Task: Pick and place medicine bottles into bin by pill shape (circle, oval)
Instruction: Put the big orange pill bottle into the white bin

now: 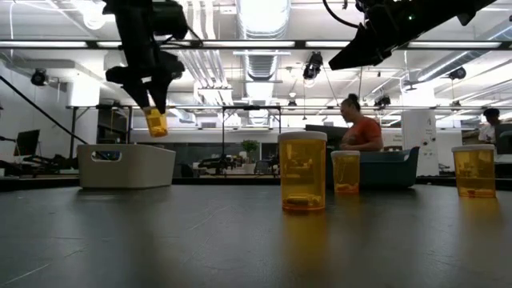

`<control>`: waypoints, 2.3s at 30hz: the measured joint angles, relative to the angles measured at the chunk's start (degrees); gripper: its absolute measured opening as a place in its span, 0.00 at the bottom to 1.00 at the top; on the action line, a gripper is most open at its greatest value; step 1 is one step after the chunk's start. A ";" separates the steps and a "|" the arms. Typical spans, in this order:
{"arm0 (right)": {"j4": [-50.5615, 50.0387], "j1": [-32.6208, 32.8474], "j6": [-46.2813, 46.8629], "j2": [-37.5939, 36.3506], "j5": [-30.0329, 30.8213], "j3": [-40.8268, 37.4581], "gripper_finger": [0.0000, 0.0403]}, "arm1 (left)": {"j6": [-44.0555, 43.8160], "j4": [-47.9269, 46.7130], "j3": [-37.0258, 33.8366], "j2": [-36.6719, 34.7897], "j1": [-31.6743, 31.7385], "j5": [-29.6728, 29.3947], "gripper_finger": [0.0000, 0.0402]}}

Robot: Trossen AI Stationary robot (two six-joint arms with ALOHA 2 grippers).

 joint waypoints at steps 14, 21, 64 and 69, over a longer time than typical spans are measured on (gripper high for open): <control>-0.02 0.02 -0.05 0.00 0.00 0.00 0.46 | 5.55 -0.02 -0.40 0.11 14.41 0.02 0.48; -0.06 0.00 -0.37 0.00 0.02 0.00 0.46 | 5.98 -0.01 -2.91 0.11 16.90 0.23 0.48; -0.40 0.00 -0.87 0.00 0.02 -0.22 0.46 | 8.42 8.28 -7.23 14.02 17.45 -0.54 0.48; -0.42 0.00 -0.88 0.00 0.00 -0.22 0.46 | 8.50 8.61 -7.23 14.58 17.45 -1.86 0.48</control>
